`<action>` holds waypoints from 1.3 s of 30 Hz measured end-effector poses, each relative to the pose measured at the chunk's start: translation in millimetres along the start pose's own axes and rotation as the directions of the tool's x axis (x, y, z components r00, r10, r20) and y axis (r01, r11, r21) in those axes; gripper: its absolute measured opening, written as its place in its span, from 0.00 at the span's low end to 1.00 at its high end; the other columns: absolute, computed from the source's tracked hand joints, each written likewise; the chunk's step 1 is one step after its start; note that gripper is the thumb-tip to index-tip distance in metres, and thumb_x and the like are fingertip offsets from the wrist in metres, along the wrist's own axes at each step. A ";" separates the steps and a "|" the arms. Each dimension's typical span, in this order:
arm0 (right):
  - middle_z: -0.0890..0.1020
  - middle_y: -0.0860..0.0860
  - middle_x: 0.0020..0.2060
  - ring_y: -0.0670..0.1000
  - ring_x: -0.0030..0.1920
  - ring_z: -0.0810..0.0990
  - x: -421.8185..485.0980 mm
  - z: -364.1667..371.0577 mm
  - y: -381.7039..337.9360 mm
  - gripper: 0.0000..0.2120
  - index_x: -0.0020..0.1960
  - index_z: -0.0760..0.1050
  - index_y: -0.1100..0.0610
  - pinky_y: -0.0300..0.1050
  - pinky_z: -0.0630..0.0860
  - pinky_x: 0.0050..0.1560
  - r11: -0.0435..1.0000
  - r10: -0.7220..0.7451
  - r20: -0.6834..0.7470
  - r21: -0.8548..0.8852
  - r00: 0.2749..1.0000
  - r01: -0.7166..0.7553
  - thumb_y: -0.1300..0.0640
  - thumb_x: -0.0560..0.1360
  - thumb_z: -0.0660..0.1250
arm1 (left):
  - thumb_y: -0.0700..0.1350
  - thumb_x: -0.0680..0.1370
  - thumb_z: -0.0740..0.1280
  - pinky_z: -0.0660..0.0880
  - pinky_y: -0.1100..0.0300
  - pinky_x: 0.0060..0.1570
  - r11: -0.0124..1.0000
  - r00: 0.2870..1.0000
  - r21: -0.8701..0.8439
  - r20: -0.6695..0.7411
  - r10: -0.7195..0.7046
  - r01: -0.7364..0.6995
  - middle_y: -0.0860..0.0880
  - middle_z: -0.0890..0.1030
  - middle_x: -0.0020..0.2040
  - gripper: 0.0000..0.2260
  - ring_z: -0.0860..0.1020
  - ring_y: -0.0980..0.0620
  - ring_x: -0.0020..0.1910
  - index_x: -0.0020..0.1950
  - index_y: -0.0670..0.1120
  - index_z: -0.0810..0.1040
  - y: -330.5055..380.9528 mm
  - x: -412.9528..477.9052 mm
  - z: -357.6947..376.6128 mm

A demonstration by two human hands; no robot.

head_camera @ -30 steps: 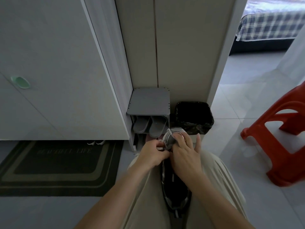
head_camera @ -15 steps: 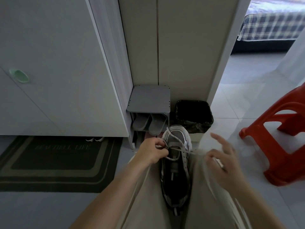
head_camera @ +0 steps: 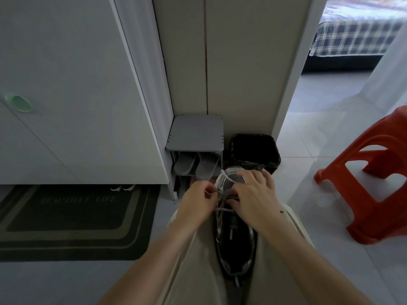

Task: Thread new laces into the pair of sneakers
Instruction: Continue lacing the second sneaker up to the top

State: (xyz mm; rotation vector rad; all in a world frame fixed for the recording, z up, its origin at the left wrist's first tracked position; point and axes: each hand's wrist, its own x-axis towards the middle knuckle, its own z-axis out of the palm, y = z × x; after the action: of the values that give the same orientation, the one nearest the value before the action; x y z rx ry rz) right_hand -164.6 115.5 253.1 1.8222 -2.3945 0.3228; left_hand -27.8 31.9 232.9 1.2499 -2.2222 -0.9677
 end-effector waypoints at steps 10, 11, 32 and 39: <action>0.76 0.50 0.57 0.53 0.59 0.67 -8.8 9.4 14.4 0.04 0.35 0.80 0.51 0.53 0.58 0.65 0.998 0.030 -0.089 0.050 0.996 -0.025 0.52 0.65 0.74 | 0.52 0.67 0.72 0.71 0.61 0.43 0.998 0.987 0.021 0.153 -0.057 0.055 0.54 0.75 0.50 0.15 0.75 0.56 0.49 0.50 0.53 0.72 8.0 11.1 0.4; 0.76 0.49 0.56 0.52 0.59 0.67 -13.2 7.1 19.9 0.04 0.34 0.79 0.50 0.52 0.57 0.65 0.997 0.044 -0.120 0.075 0.992 -0.036 0.51 0.66 0.73 | 0.51 0.67 0.72 0.72 0.61 0.43 0.997 0.985 0.018 0.154 -0.073 0.071 0.54 0.76 0.50 0.15 0.75 0.56 0.49 0.50 0.53 0.72 7.1 11.4 0.0; 0.77 0.48 0.45 0.54 0.46 0.76 5.2 6.8 2.3 0.13 0.35 0.79 0.49 0.48 0.59 0.53 1.000 0.012 -0.037 -0.019 0.999 -0.013 0.46 0.56 0.78 | 0.52 0.69 0.71 0.72 0.62 0.37 0.997 0.995 0.078 0.094 -0.016 0.009 0.55 0.76 0.38 0.08 0.74 0.60 0.38 0.41 0.49 0.78 8.2 1.6 -0.4; 0.75 0.47 0.51 0.53 0.53 0.73 -5.7 -1.6 12.2 0.09 0.37 0.79 0.50 0.48 0.55 0.58 0.999 0.048 -0.037 -0.005 0.998 -0.048 0.45 0.66 0.73 | 0.62 0.64 0.71 0.73 0.53 0.55 0.982 0.991 0.143 0.047 -0.127 0.119 0.55 0.70 0.56 0.27 0.69 0.52 0.56 0.58 0.53 0.71 -4.2 9.1 -1.5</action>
State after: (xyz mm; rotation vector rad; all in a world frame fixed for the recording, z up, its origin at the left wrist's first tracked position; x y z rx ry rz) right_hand -174.9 124.3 252.2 1.7430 -2.4153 0.3504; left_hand -29.1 22.1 230.9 1.4548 -2.3132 -0.9146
